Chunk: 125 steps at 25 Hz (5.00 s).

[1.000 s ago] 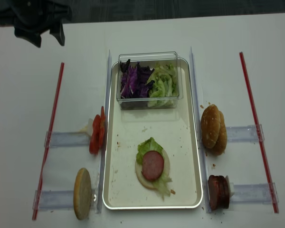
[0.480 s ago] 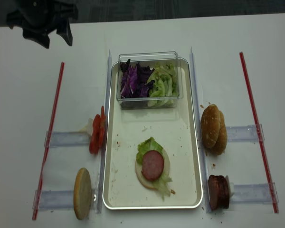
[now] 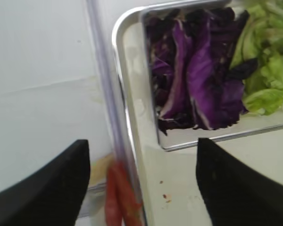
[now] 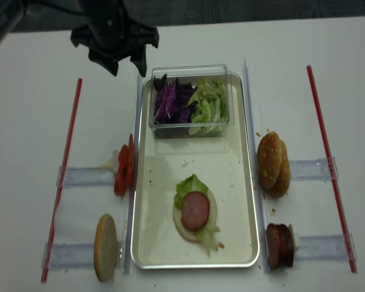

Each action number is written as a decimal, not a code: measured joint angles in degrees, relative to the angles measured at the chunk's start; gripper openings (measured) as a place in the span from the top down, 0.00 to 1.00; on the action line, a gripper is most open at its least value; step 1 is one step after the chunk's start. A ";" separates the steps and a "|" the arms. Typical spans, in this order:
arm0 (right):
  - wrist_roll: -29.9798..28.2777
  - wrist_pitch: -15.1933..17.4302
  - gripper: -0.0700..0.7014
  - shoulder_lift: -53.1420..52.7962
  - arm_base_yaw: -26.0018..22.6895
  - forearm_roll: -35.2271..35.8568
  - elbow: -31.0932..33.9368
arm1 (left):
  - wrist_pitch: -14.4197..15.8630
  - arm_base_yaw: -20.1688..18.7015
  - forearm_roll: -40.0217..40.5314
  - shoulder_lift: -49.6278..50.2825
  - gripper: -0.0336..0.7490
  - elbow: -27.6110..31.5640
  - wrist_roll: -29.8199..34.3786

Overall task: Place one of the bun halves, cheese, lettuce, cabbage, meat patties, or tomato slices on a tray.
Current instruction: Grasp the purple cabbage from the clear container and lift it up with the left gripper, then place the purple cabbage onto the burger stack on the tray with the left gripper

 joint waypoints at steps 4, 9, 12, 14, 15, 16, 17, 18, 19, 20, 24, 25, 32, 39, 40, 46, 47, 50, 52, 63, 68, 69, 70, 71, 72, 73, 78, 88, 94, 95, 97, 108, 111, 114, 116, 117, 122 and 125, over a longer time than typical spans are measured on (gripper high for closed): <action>0.00 0.00 0.90 0.00 0.00 0.00 0.00 | -0.21 -3.99 -0.10 2.85 0.34 -1.33 -0.84; 0.00 0.00 0.90 0.00 0.00 0.00 0.00 | -0.33 -6.40 -0.10 7.14 0.34 -4.34 -1.67; 0.00 0.00 0.90 0.00 0.00 0.00 0.00 | -0.41 -7.07 -0.22 9.16 0.34 -6.12 -1.94; 0.00 0.00 0.90 0.00 0.00 0.00 0.00 | -0.41 -7.37 -0.31 10.05 0.34 -6.88 -2.18; 0.00 0.00 0.90 0.00 0.00 0.00 0.00 | -0.41 -7.50 -0.30 10.53 0.34 -7.52 -2.20; 0.00 0.00 0.90 0.00 0.00 0.00 0.00 | -0.41 -7.50 -0.30 11.05 0.34 -8.09 -2.36; 0.00 -0.12 0.90 0.00 0.00 0.00 0.00 | -0.41 -7.50 -0.43 11.62 0.34 -8.62 -2.43; 0.00 -0.12 0.90 0.00 0.00 0.00 0.00 | -0.41 -7.50 -0.58 12.33 0.34 -9.27 -2.57; 0.00 -0.12 0.90 0.00 0.00 0.00 0.00 | -0.41 -7.50 -0.82 12.91 0.34 -9.89 -2.60; 0.00 -0.12 0.90 0.00 0.00 0.00 0.00 | -0.41 -7.50 -1.21 13.61 0.34 -10.40 -2.71; 0.00 -0.12 0.90 0.00 0.00 0.00 0.00 | -0.41 -7.50 -1.68 16.19 0.35 -12.57 -2.83; 0.00 -0.12 0.90 0.00 0.00 0.00 0.00 | -0.41 -7.50 -1.68 16.92 0.35 -13.08 -2.83; 0.00 -0.12 0.90 0.00 0.00 0.00 0.00 | -0.89 -7.50 -1.68 20.97 0.38 -14.87 -2.83; 0.00 -0.12 0.90 0.00 0.00 0.00 0.00 | -0.89 -7.50 -1.80 21.72 0.42 -15.46 -2.96; 0.00 -0.12 0.90 0.00 0.00 0.00 0.00 | -0.89 -7.50 -1.80 21.72 0.44 -15.46 -2.96; 0.00 -0.12 0.90 0.00 0.00 0.00 0.00 | -0.89 -7.50 -1.69 21.72 0.65 -15.46 -2.96; 0.00 -0.12 0.90 0.00 0.00 0.00 0.00 | -0.89 -7.50 -1.69 21.72 0.68 -15.46 -2.96; 0.00 -0.12 0.90 0.00 0.00 0.00 0.00 | -0.89 -7.50 -1.69 21.72 0.74 -15.46 -2.96; 0.00 -0.12 0.90 0.00 0.00 0.00 0.00 | -0.89 -7.50 -1.99 21.87 0.78 -15.46 -2.96; 0.00 -0.12 0.90 0.00 0.00 0.00 0.00 | -0.77 -7.50 -2.14 22.00 0.85 -17.70 -2.96; 0.00 -0.12 0.90 0.00 0.00 0.00 0.00 | -0.77 -7.50 -1.24 22.05 0.85 -19.06 -2.96; 0.00 -0.12 0.90 0.00 0.00 0.00 0.00 | -0.77 -7.50 -1.10 22.05 0.85 -19.06 -2.96; 0.00 -0.12 0.90 0.00 0.00 0.00 0.00 | -0.77 -7.50 -0.97 22.05 0.85 -19.06 -2.96; 0.00 -0.12 0.90 0.00 0.00 0.00 0.00 | -0.77 -7.50 -0.97 22.05 0.85 -19.06 -2.96; 0.00 -0.12 0.90 0.00 0.00 0.00 0.00 | -0.77 -7.50 -0.97 22.05 0.85 -19.06 -2.96; 0.00 -0.12 0.90 0.00 0.00 0.00 0.00 | -0.77 -7.50 -0.97 22.05 0.85 -19.06 -2.96; 0.00 -0.12 0.90 0.00 0.00 0.00 0.00 | -0.77 -7.50 -0.69 22.05 0.85 -19.06 -2.96; 0.00 -0.12 0.90 0.00 0.00 0.00 0.00 | -0.68 -7.50 -1.82 20.55 0.85 -19.06 -2.85; 0.00 -0.12 0.90 0.00 0.00 0.00 0.00 | -0.56 -7.63 -4.12 15.81 0.85 -17.66 -1.76; 0.00 -0.12 0.90 0.00 0.00 0.00 0.00 | -0.56 -7.63 -4.48 14.72 0.85 -16.68 -1.62; 0.00 -0.12 0.90 0.00 0.00 0.00 0.00 | -0.56 -7.76 -4.61 12.55 0.85 -14.55 -1.62; 0.00 -0.12 0.90 0.00 0.00 0.00 0.00 | -0.46 -11.67 -5.05 1.09 0.85 -0.14 -1.57; 0.00 -0.12 0.90 0.00 0.00 0.00 0.00 | -0.46 -13.82 -5.05 -1.37 0.85 2.79 -1.57; 0.00 -0.12 0.90 0.00 0.00 0.00 0.00 | -0.46 -16.62 -5.05 -3.34 0.85 4.98 -1.57; 0.00 -0.12 0.90 0.00 0.00 0.00 0.00 | -0.46 -18.50 -5.15 -4.27 0.85 6.24 -1.57; 0.00 -0.12 0.90 0.00 0.00 0.00 0.00 | -0.46 -19.49 -5.15 -4.51 0.85 6.79 -1.57; 0.00 -0.12 0.90 0.00 0.00 0.00 0.00 | -0.57 -23.63 -5.07 -4.63 0.86 10.25 -1.57; 0.00 -0.12 0.90 0.00 0.00 0.00 0.00 | -0.69 -26.10 -3.73 -4.63 0.86 13.10 -2.32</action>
